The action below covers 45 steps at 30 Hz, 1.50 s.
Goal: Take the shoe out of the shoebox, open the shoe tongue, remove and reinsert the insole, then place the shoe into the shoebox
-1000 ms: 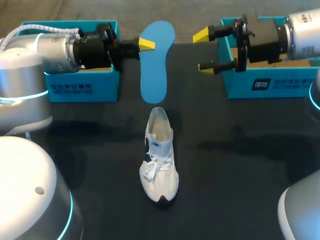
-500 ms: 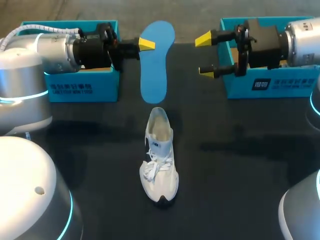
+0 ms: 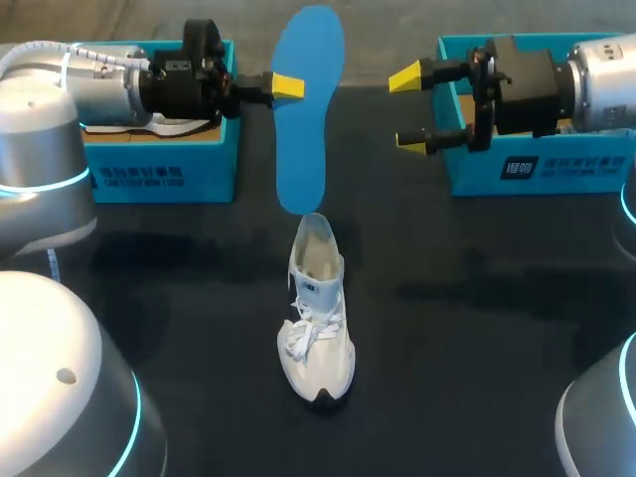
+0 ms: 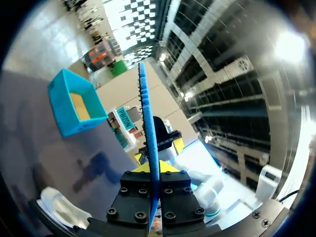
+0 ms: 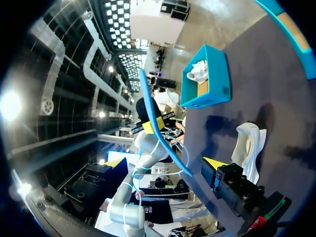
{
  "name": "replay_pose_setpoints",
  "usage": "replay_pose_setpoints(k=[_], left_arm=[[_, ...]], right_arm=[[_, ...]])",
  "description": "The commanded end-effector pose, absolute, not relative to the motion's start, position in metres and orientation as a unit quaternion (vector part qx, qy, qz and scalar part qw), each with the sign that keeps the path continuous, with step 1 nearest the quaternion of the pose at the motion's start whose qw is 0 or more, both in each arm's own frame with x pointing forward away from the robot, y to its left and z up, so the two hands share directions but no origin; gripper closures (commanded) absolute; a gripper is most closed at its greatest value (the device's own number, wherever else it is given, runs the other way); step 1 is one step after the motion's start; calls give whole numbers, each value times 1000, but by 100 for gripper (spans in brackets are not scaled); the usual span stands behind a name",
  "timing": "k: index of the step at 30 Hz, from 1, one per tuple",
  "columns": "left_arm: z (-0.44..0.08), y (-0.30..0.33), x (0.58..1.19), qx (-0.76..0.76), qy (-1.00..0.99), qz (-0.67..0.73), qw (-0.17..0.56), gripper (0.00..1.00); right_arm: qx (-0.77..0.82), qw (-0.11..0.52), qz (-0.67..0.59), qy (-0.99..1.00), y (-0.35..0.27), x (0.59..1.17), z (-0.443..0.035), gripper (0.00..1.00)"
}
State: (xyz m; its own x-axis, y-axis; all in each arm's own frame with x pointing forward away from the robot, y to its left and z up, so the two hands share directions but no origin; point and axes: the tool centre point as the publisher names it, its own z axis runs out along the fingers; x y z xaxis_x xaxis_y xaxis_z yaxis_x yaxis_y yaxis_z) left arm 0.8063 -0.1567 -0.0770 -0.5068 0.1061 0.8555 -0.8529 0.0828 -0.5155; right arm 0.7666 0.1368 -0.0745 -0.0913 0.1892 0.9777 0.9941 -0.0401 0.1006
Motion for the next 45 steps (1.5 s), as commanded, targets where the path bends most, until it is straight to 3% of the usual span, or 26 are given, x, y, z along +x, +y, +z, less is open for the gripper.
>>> replay_pose_setpoints(k=[1,7,25,29,37,45], left_arm=[[-84,-159,810,94,-693,685,203,100],[-88,-162,813,-21,-730,678,83,100],[-88,-162,813,-21,-730,678,83,100],[-83,-161,815,-85,-711,698,-1,100],[-77,-162,815,-173,-666,719,-93,100],[-79,-163,820,-288,-644,673,-222,100]], right_arm=[[-533,413,-485,-556,140,769,-74,0],[-533,413,-485,-556,140,769,-74,0],[-533,413,-485,-556,140,769,-74,0],[-533,413,-485,-556,140,769,-74,0],[-533,413,-485,-556,140,769,-74,0],[-533,413,-485,-556,140,769,-74,0]])
